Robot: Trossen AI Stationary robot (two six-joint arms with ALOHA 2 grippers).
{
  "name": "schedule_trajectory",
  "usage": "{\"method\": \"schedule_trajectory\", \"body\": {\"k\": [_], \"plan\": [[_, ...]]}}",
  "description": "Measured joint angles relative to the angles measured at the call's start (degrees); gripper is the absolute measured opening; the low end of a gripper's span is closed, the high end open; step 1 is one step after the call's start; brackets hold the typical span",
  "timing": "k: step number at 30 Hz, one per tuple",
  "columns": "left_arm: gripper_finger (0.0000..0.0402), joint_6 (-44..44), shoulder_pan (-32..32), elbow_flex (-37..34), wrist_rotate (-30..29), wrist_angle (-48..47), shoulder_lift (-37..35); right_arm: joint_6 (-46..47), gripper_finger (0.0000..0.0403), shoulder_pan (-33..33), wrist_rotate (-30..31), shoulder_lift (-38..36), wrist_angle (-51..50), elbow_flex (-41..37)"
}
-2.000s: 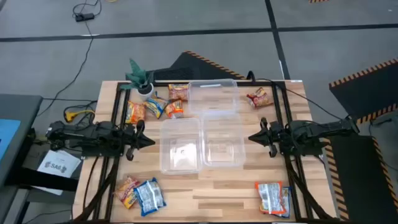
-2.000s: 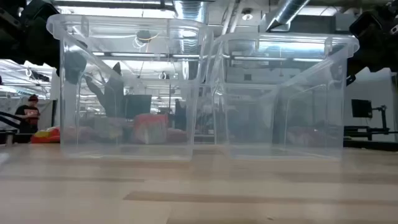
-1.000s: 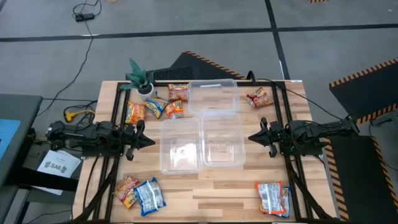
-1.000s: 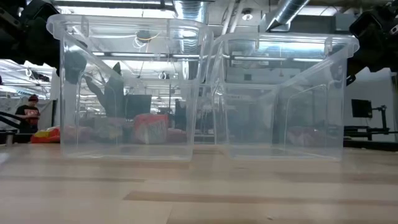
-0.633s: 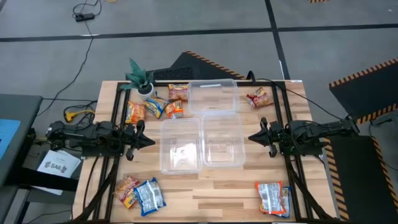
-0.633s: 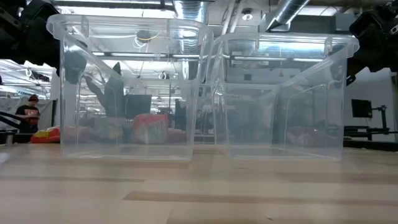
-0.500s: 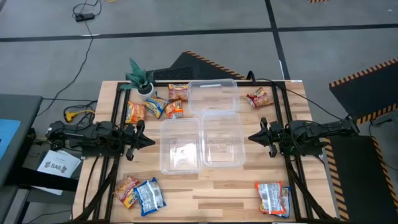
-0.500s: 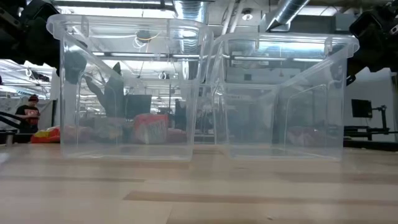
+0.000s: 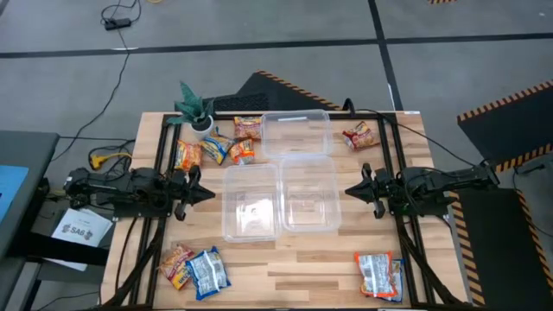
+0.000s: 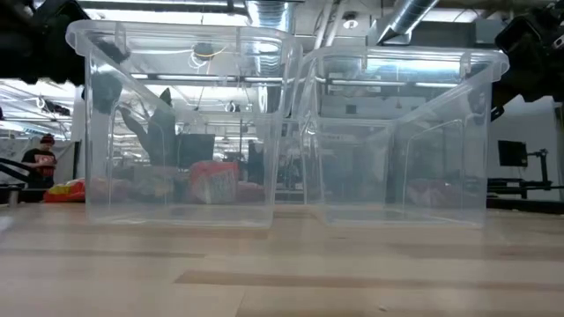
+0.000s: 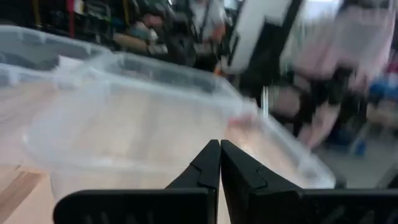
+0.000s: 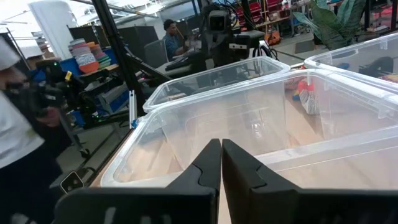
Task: Sort Maruchan noodles
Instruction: Put the top left orange noodle pack into the top transparent bin
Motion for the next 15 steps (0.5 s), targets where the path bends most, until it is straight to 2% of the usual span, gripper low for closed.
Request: {"method": "schedule_trajectory", "body": {"k": [2, 4, 6, 8, 11, 13, 15], "plan": [[0.0, -10.3, 0.0, 0.0, -3.1, 8.1, 0.0, 0.0, 0.0038, 0.0, 0.0, 0.0, 0.0, 0.0], [0.0, -20.8, 0.0, 0.0, -9.8, 16.8, 0.0, 0.0, 0.0038, 0.0, 0.0, 0.0, 0.0, 0.0], [0.0, -24.0, 0.4, 0.3, -21.2, 23.3, 0.0, 0.0, 0.0038, 0.0, 0.0, 0.0, 0.0, 0.0], [0.0003, -23.5, 1.0, 2.6, -28.0, 22.4, 0.6, 0.0, 0.0038, 0.0, 0.0, 0.0, 0.0, 0.0], [0.002, -22.6, 2.0, 12.3, -30.7, 11.2, 5.0, 0.0, 0.0038, 0.0, 0.0, 0.0, 0.0, 0.0], [0.0043, -24.0, 3.2, 21.0, -34.0, -4.8, 10.2, 0.0, 0.0038, 0.0, 0.0, 0.0, 0.1, 0.0], [0.0074, -28.2, 4.9, 30.9, -37.3, -25.7, 16.1, 0.0, 0.0038, 0.0, 0.0, 0.0, 0.2, 0.0]]}}
